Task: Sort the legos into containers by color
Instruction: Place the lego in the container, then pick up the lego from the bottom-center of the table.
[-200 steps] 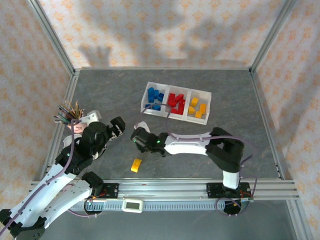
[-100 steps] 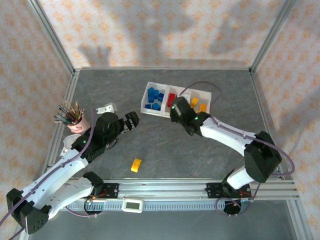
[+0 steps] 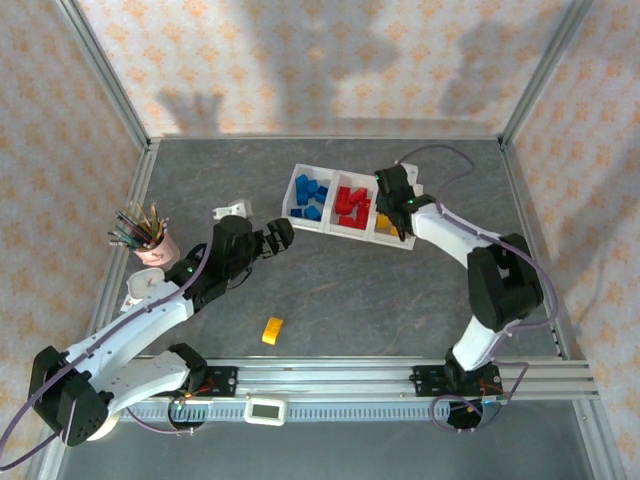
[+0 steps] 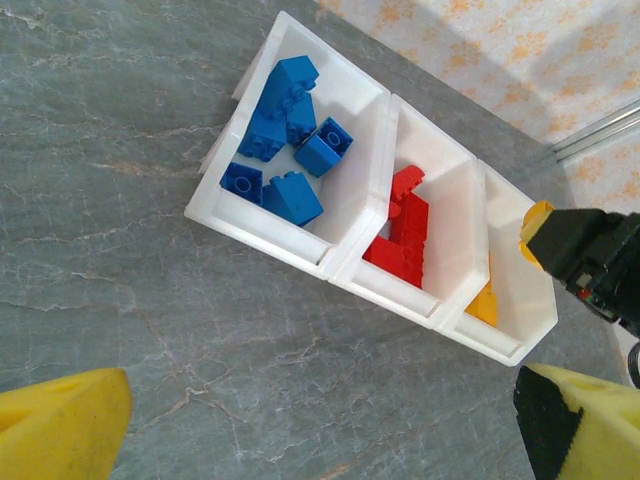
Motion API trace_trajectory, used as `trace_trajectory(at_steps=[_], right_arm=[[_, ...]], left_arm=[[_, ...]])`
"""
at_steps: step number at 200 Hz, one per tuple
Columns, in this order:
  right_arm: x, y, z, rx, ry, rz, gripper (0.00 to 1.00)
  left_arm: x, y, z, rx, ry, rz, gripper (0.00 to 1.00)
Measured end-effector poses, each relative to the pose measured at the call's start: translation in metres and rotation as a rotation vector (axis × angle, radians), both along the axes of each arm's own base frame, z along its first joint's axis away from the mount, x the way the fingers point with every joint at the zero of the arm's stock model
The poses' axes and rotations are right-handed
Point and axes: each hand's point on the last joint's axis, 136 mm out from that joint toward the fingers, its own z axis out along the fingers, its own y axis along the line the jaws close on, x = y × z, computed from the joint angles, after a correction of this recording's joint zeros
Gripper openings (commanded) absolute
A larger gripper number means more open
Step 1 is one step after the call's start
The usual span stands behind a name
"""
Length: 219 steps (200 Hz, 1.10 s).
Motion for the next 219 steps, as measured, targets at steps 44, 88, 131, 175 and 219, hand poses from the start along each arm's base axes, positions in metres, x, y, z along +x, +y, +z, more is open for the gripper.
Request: trace_trajectory(at_steps=[44,88,131,175,219], right_arm=[[0.02,-0.003,0.002,-0.011,-0.003,0.002,0.67],[0.002,0.039,0.024,0.021,-0.03,0.121,0.7],[-0.059,0.112,0.034,0.088,-0.025,0.333,0.75],[-0.132,0.176,0.005,0.113,0.062,0.498,0.79],[-0.204,0.235,-0.012,0.146,0.114,0.631,0.85]], left_arm=[[0.002,-0.001,0.001,-0.007,-0.003,-0.007,0.99],[0.001,0.003,0.01,-0.022,-0.028,0.003,0.99],[-0.011,0.017,0.034,-0.046,-0.093,0.028,0.99],[-0.031,0.037,0.032,-0.019,-0.086,0.065,0.99],[-0.049,0.056,0.027,0.01,-0.066,0.104,0.99]])
